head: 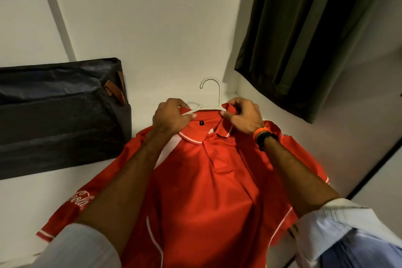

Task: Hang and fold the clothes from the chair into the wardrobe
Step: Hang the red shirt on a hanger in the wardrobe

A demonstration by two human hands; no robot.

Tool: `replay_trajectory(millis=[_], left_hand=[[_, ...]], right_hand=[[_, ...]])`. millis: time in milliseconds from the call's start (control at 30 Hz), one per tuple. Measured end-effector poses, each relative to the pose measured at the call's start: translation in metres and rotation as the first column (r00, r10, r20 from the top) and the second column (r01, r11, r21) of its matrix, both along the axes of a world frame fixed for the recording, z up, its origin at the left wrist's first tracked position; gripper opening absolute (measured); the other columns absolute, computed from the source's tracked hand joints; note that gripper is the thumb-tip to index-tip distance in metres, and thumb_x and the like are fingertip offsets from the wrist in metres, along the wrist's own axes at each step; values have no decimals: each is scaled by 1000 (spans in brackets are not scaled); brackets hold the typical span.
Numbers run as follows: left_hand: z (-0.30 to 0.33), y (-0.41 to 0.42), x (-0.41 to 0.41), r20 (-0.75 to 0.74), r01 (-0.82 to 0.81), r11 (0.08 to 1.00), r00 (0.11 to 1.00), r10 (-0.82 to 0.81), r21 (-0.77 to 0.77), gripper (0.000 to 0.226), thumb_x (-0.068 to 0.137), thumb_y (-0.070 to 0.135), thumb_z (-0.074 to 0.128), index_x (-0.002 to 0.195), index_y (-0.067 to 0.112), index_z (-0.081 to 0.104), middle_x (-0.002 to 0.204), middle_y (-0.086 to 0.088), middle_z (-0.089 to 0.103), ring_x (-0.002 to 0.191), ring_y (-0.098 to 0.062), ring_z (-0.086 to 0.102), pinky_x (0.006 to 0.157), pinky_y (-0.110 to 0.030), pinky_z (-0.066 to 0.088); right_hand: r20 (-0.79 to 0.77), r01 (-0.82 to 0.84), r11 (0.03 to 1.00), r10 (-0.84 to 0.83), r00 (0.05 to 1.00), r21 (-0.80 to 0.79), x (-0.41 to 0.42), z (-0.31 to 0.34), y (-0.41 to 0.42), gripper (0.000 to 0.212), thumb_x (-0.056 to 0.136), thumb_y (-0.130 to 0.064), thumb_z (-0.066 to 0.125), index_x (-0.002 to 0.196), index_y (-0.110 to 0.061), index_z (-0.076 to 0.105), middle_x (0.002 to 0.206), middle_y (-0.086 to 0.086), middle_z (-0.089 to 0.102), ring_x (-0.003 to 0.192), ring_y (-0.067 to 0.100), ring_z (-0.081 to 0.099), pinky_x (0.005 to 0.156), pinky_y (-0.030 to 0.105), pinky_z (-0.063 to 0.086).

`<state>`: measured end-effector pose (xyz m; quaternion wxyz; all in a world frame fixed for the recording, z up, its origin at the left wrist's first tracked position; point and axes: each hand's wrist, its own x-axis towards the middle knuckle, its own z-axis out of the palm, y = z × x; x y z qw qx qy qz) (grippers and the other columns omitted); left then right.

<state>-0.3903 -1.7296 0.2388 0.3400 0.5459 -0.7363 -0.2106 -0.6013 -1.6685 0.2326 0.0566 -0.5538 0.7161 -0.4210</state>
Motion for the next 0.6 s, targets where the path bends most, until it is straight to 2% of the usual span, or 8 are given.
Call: replay_trajectory(millis=[100, 300, 467, 600], left_hand=[[20, 28, 6, -11, 21, 995, 1000, -22, -94, 33, 73, 51, 80, 98, 31, 74, 116, -2, 70, 112, -25, 60, 84, -29, 44], [55, 104, 18, -9, 8, 957, 1000, -11, -291, 29, 75, 56, 75, 99, 39, 75, 108, 6, 74, 109, -21, 63, 87, -33, 50], [75, 179, 25, 59, -27, 931, 997, 52, -364, 22, 81, 48, 72, 100, 38, 75, 104, 9, 74, 104, -18, 65, 88, -34, 52], [76, 226, 34, 58, -81, 920, 992, 111, -383, 22, 83, 48, 70, 101, 36, 74, 100, 6, 75, 99, -21, 67, 85, -34, 53]], right_hand=[[14, -47, 994, 48, 999, -102, 4, 12, 27, 27, 80, -33, 79, 100, -19, 69, 90, -3, 67, 79, 15, 60, 70, 24, 44], [24, -133, 956, 144, 989, -263, 16, 41, 95, 20, 82, -30, 78, 97, -18, 72, 86, -9, 70, 77, 8, 64, 72, 21, 50], [-16, -240, 928, 245, 969, -284, 19, 56, 157, 24, 83, -28, 78, 104, -17, 71, 97, -5, 72, 91, 12, 66, 87, 33, 55], [-23, -321, 901, 329, 944, -293, 21, 61, 199, 27, 83, -28, 78, 107, -16, 71, 101, -6, 71, 96, 11, 66, 90, 36, 56]])
